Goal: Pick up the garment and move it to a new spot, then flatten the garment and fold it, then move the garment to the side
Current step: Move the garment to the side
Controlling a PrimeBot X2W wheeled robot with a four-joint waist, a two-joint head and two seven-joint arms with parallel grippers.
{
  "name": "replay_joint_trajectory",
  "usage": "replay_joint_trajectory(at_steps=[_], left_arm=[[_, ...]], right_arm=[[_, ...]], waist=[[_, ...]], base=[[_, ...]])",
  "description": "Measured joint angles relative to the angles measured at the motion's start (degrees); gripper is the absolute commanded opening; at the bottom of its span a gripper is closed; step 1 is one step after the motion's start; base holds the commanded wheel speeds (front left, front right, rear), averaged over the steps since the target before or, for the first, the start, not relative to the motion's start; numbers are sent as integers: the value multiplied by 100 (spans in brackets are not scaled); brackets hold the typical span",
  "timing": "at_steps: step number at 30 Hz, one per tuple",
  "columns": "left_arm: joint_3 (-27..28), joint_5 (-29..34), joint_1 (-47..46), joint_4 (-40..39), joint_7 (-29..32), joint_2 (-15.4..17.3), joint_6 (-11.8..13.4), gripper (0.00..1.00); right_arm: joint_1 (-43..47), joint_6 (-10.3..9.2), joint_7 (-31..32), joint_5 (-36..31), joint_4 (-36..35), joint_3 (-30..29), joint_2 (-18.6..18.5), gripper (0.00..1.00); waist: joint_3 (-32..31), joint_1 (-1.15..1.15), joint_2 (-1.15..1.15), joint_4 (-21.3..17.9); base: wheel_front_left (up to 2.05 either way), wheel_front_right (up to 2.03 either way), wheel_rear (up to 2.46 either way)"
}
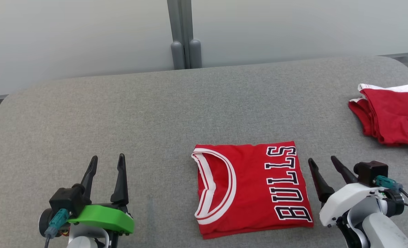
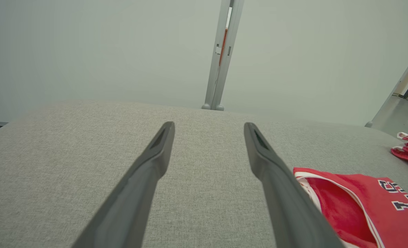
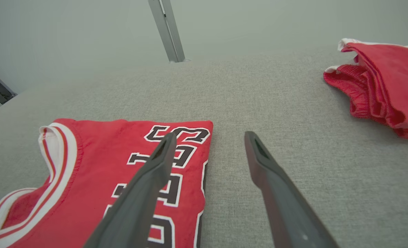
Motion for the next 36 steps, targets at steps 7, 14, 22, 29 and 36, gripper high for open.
replay_joint_trajectory(at_steps=[7,14,22,29,36], left_arm=[[-54,0,-8,-36,0,0,5,100],[-148,1,-94,-13,0,-1,4,100],[-158,-4,-105,13,0,0,4,100],[-125,-94,-101,-85,0,3,42,100],[-64,-213,-182,-298,0,1,56,100]], right_arm=[[-142,1,1049,7,491,79,249,100],[-304,2,1318,-382,1078,-332,636,100],[-408,-1,1766,-736,1298,-348,624,0],[-787,18,2250,-1100,843,213,-35,0],[-2338,8,3023,-1077,42,1189,-836,0]], waist=[[184,0,0,146],[387,0,0,401],[493,0,0,610],[534,0,0,505],[696,0,0,157]], base=[[0,0,0],[0,0,0],[0,0,0],[0,0,0],[0,0,0]])
